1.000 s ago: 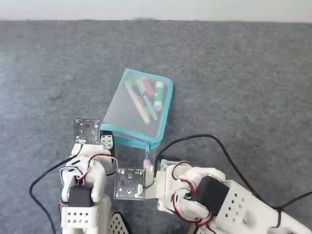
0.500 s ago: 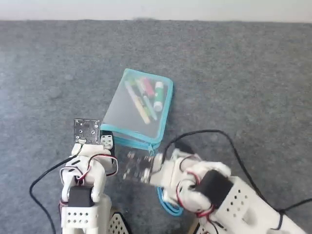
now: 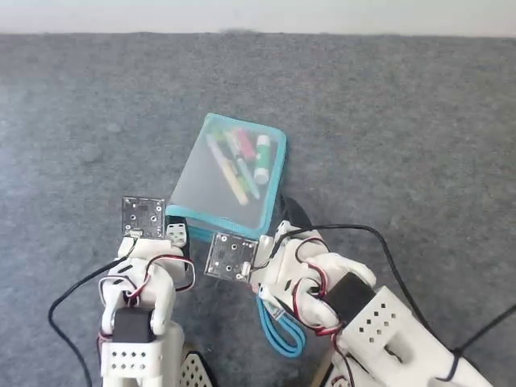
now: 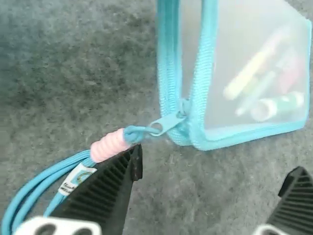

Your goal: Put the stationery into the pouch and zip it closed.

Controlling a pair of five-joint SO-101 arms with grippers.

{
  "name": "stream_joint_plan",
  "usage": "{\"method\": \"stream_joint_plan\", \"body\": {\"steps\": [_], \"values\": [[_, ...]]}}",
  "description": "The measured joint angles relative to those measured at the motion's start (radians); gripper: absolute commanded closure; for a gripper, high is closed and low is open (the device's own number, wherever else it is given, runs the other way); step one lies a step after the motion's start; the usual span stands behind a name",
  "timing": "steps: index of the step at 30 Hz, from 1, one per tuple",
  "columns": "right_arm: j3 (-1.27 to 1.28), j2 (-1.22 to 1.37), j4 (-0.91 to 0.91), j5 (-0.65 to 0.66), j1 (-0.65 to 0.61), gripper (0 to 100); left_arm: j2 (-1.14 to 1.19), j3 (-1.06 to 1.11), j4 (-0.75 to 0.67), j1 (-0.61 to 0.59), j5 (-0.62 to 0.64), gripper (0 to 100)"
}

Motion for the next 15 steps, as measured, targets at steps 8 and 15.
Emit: {"method": "stream_joint_plan", "body": {"steps": [8, 15], "values": [[-0.026, 0.11, -0.006, 0.005, 0.035, 57.5, 0.0, 0.0, 0.0, 0.0, 0.0, 99], [-0.087, 0.319, -0.061, 0.005, 0.069, 57.5, 0.0, 0.0, 0.0, 0.0, 0.0, 99]]}}
